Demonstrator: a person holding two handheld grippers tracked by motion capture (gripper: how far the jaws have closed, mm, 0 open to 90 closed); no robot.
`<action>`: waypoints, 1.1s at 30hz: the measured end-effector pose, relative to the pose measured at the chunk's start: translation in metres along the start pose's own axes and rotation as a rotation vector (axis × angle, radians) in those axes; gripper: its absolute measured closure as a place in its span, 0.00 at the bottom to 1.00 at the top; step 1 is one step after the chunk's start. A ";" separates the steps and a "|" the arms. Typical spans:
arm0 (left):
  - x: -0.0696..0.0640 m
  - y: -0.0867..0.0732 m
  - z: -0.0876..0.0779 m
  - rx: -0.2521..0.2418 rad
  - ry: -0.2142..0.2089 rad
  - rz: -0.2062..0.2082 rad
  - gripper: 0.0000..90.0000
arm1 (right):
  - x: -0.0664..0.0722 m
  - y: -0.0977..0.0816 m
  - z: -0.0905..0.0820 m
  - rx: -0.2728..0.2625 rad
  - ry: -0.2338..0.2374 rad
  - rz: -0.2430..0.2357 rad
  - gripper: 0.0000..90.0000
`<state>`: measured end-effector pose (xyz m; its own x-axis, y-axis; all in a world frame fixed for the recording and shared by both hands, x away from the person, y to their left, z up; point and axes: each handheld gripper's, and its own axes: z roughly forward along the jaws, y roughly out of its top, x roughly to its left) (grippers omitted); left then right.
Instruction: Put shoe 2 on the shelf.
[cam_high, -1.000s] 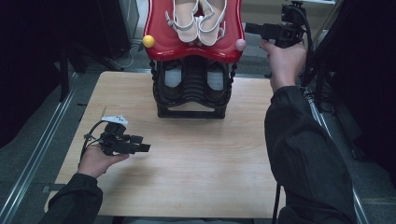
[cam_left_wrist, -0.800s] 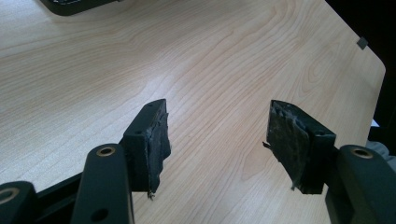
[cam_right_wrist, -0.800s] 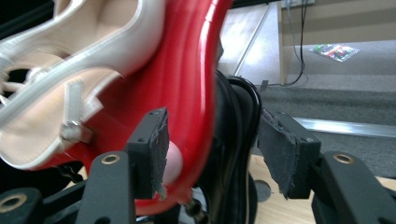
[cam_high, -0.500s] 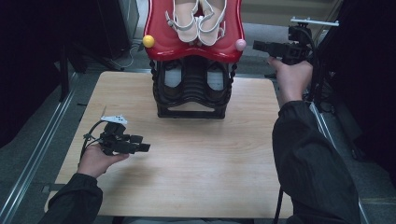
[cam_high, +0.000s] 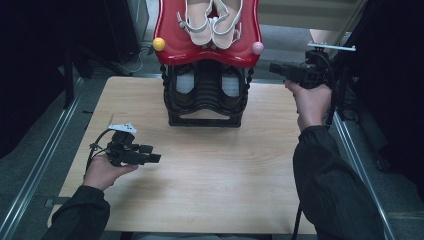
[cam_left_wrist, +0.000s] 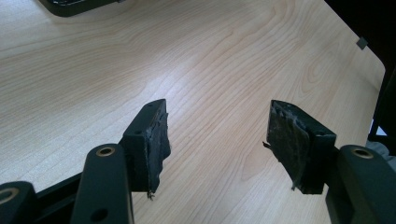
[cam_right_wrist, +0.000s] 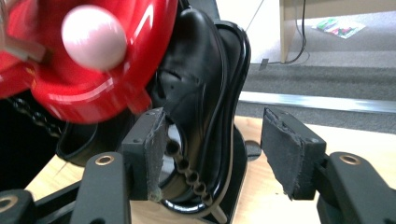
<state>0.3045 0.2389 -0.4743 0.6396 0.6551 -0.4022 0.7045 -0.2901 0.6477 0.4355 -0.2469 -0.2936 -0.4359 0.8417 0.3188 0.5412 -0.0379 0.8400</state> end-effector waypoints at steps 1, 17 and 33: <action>0.000 0.000 0.000 0.001 0.000 0.000 0.43 | 0.000 -0.003 0.000 0.006 -0.001 0.005 0.46; 0.000 0.000 0.000 0.008 -0.001 0.005 0.43 | 0.000 -0.066 0.007 0.056 0.059 -0.001 0.44; 0.000 0.000 0.000 0.007 -0.001 0.002 0.43 | 0.003 -0.132 0.011 0.127 0.104 -0.006 0.43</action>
<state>0.3044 0.2393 -0.4745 0.6412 0.6538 -0.4017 0.7054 -0.2960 0.6441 0.3709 -0.2334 -0.4085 -0.5080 0.7808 0.3636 0.6219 0.0405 0.7820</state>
